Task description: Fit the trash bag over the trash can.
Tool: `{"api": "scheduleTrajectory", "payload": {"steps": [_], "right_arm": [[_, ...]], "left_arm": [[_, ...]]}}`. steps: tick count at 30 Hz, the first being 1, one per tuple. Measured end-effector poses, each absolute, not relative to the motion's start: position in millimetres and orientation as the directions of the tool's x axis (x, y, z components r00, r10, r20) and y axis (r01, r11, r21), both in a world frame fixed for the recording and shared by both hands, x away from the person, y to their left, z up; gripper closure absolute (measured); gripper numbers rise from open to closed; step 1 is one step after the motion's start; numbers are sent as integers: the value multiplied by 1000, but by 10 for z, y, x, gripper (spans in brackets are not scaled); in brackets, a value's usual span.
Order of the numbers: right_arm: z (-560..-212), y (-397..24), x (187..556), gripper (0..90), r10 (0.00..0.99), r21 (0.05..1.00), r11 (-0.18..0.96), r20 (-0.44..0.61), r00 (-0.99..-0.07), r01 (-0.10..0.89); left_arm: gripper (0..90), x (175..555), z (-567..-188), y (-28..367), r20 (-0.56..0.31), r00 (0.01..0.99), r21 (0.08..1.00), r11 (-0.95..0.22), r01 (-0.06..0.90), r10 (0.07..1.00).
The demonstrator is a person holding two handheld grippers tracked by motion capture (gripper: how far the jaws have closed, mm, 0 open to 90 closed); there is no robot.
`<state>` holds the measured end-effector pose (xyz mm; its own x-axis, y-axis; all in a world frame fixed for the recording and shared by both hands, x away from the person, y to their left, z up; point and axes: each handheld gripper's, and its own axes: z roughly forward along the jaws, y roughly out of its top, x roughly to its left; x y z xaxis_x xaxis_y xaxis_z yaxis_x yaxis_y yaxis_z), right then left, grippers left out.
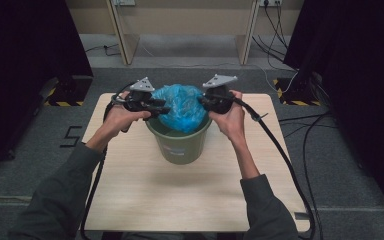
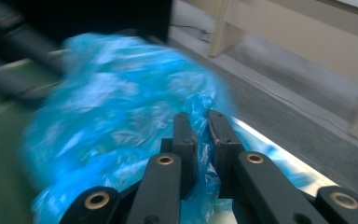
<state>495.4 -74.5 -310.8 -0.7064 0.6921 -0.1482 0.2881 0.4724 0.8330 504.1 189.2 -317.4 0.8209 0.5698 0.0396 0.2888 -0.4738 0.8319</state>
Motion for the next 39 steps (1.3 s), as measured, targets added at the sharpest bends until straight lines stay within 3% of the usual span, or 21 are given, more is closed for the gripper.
{"api": "scheduleTrajectory", "payload": {"steps": [7,12,13,14,16,19,21,24,30,31,33,39], "right_arm": [[-3255,-512,4683,847,577,781,578,-187,-795,236],[-3306,-482,4623,792,566,764,592,-168,-807,256],[-3310,-487,4620,762,567,763,589,-155,-809,267],[-3307,-499,4616,621,584,772,558,-105,-805,304],[-3295,-510,4618,595,595,784,535,-86,-799,314],[-3176,-590,4614,467,633,821,471,-61,-771,322],[-3143,-624,4625,453,648,829,457,-61,-759,323],[-3077,-728,4683,428,681,840,422,-44,-731,342],[-3069,-904,4816,392,768,849,372,-53,-638,376],[-3078,-931,4849,380,787,846,364,-56,-614,390],[-3150,-1015,5001,349,824,826,330,-17,-566,457],[-3249,-1041,5170,339,847,812,303,11,-531,500]], "left_arm": [[434,5091,-3100,1887,37,781,847,-435,306,623],[338,5211,-3125,1874,118,718,825,-470,314,686],[324,5252,-3130,1892,113,699,828,-455,326,707],[323,5298,-3137,1914,98,685,829,-440,345,722],[320,5389,-3160,1945,96,667,813,-444,375,739],[311,5530,-3242,1979,78,648,790,-443,424,758],[311,5556,-3265,1983,74,648,785,-445,431,758],[338,5603,-3328,1983,67,652,776,-451,442,755],[578,5603,-3361,1969,82,678,777,-472,415,730],[578,5597,-3356,1966,89,681,778,-477,408,727],[669,5587,-3354,1960,112,680,776,-491,395,724],[741,5562,-3330,1954,159,663,790,-497,359,732]]}}
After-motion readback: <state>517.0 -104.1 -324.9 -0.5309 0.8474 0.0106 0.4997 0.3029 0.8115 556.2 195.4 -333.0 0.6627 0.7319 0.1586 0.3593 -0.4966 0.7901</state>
